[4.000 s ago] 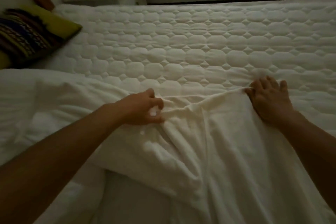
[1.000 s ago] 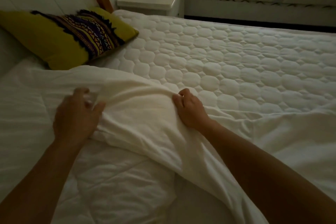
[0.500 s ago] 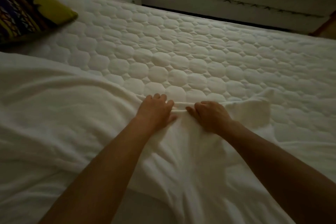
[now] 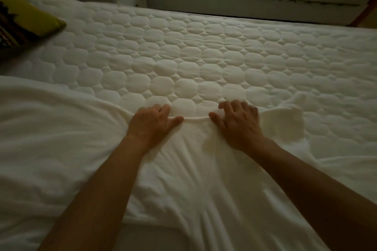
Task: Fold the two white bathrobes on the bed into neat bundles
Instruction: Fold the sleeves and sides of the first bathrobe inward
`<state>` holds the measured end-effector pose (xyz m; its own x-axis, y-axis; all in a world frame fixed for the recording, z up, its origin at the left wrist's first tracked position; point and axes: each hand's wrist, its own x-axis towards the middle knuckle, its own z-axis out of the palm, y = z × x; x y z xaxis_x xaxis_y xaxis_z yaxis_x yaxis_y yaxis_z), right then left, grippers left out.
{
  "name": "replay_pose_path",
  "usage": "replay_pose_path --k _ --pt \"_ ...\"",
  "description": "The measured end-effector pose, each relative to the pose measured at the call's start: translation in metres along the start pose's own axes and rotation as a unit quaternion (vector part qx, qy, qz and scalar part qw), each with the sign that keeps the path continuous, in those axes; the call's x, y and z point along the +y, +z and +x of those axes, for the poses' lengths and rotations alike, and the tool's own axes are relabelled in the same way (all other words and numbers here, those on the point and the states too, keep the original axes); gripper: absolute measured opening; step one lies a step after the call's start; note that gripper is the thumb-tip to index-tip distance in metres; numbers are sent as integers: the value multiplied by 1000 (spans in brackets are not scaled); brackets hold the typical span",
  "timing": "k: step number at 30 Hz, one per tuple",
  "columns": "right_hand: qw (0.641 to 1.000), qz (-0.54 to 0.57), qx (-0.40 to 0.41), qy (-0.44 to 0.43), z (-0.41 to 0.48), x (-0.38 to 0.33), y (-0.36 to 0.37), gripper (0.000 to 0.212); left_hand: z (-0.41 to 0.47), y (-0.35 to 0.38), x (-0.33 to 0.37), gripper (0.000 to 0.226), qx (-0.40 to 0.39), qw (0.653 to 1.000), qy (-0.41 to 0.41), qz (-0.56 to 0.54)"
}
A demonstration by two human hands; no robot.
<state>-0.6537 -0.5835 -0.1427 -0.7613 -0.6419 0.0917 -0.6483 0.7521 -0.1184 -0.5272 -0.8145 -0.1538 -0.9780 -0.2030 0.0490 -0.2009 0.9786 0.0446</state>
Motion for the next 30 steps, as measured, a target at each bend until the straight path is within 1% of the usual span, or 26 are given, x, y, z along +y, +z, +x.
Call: replay_pose_path --k 2,3,4,5,6,7,8,9,10,14,16,18,19,20,21,23,24,25,26,28,30 --pt "998 -31 47 15 -19 18 -10 68 3 -6 1 60 19 999 -26 39" --pt "998 -32 43 40 -29 30 -13 72 2 -8 8 48 65 996 -34 54" --pt "997 -28 19 75 -37 43 -13 75 -2 -11 22 39 110 992 -35 41" --pt "993 -22 -15 115 -43 55 -12 78 -7 -14 42 38 142 990 -23 8" --pt "988 -15 -48 147 -44 63 -9 81 -13 -18 63 43 144 989 8 -37" --pt "983 -8 -71 168 -44 71 -4 82 -19 -16 86 51 105 990 45 -84" --pt "981 -5 -80 176 -41 77 2 84 -23 -10 103 59 45 991 75 -102" --pt "981 -4 -82 178 -37 81 7 85 -24 2 113 66 -10 991 95 -92" --pt "981 -1 -83 178 -33 82 11 86 -24 13 116 70 -45 991 99 -73" --pt "978 3 -105 180 -23 88 14 88 -17 35 109 71 -54 994 79 -52" --pt "977 15 -126 171 -23 84 6 89 -18 31 111 71 -77 993 74 -53" --pt "976 11 -137 170 -41 78 -10 88 -15 17 115 71 -126 988 66 -54" --pt "976 11 -133 172 -56 73 -17 87 -13 9 118 70 -154 985 56 -47" --pt "977 16 -127 170 -79 65 -24 84 -14 0 124 69 -164 985 38 -40" --pt "979 23 -122 162 -107 56 -28 82 -20 -7 133 67 -151 988 16 -37" --pt "982 23 -122 142 -182 36 -37 77 -59 -21 173 63 -70 996 -18 -56" --pt "983 19 -127 134 -222 28 -40 74 -91 -23 199 62 -38 996 -17 -74" --pt "982 17 -132 133 -261 22 -45 72 -127 -22 224 62 -29 996 -1 -89" --pt "981 16 -138 136 -296 19 -47 71 -162 -18 244 61 -37 995 17 -94" --pt "975 10 -157 158 -357 20 -52 72 -211 -8 268 58 -54 995 25 -84" --pt "966 13 -184 179 -403 20 -55 75 -222 2 266 58 -73 994 24 -80"
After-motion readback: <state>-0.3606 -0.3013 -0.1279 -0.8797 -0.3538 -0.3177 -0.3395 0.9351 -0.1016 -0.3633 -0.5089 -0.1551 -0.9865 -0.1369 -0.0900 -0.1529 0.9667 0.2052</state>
